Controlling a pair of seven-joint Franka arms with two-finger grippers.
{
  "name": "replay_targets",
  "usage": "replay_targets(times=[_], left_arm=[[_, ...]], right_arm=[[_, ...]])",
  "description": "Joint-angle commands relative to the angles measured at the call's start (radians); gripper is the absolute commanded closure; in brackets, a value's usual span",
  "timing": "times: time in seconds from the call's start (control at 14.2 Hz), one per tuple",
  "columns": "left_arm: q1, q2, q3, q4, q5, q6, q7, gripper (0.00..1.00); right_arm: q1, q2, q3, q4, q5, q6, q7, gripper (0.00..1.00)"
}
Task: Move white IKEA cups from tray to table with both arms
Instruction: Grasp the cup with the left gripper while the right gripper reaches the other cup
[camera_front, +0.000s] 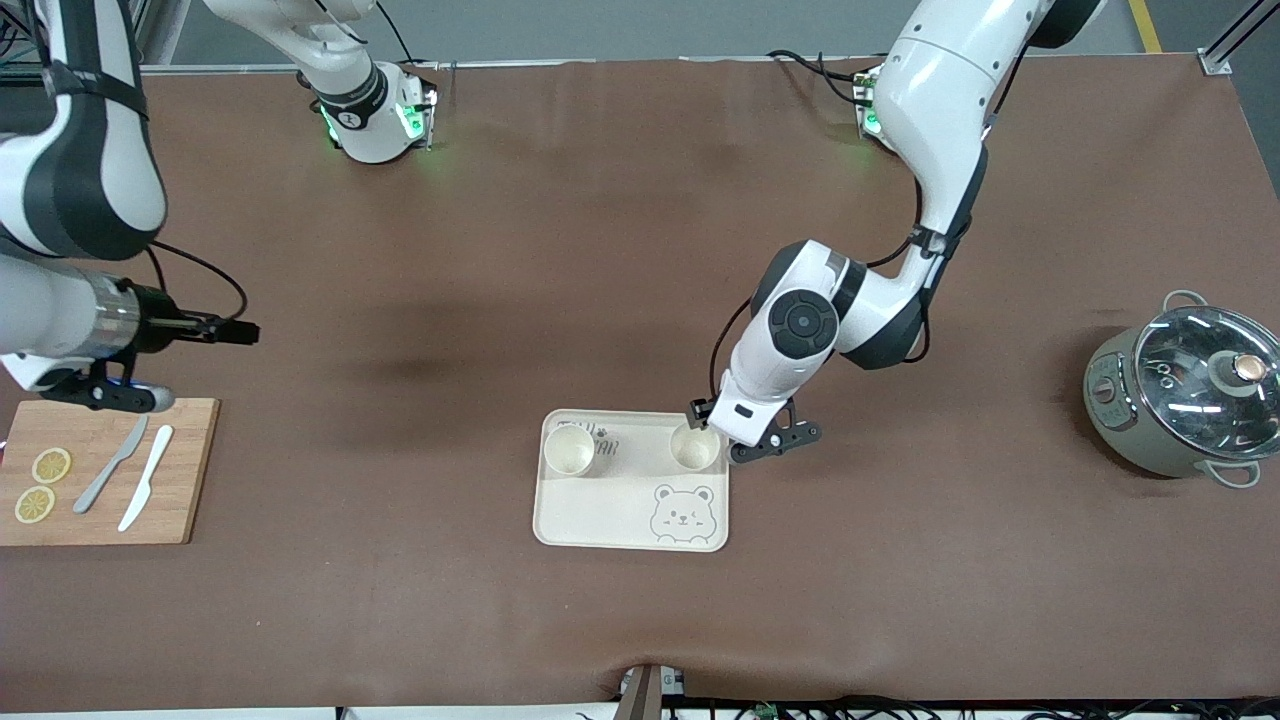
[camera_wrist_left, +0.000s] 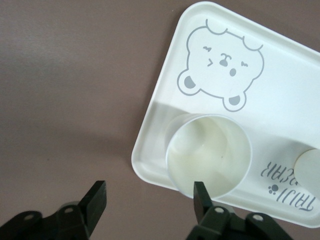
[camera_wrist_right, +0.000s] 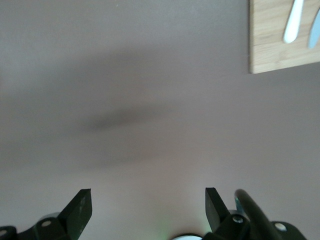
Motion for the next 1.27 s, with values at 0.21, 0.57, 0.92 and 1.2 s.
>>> replay_targets(times=[0.21, 0.57, 0.92, 1.2], left_arm=[[-0.004, 0.066, 0.007, 0.028, -0.013, 0.095, -0.01, 0.56], [-0.004, 0.072, 0.007, 0.028, -0.01, 0.095, -0.005, 1.0], [0.013, 0.025, 0.011, 0.037, 0.0, 0.083, 0.016, 1.0], [0.07, -0.096, 0.014, 0.033, -0.002, 0.005, 0.05, 1.0]], right_arm=[[0.122, 0.104, 0.0, -0.008, 0.086, 0.151, 0.282, 0.0], [0.252, 0.189, 0.002, 0.0, 0.135, 0.323, 0.51, 0.0], [0.398, 0.318, 0.002, 0.035, 0.191, 0.566, 0.778, 0.0], [0.47, 0.418, 0.002, 0.118, 0.188, 0.629, 0.971, 0.03]])
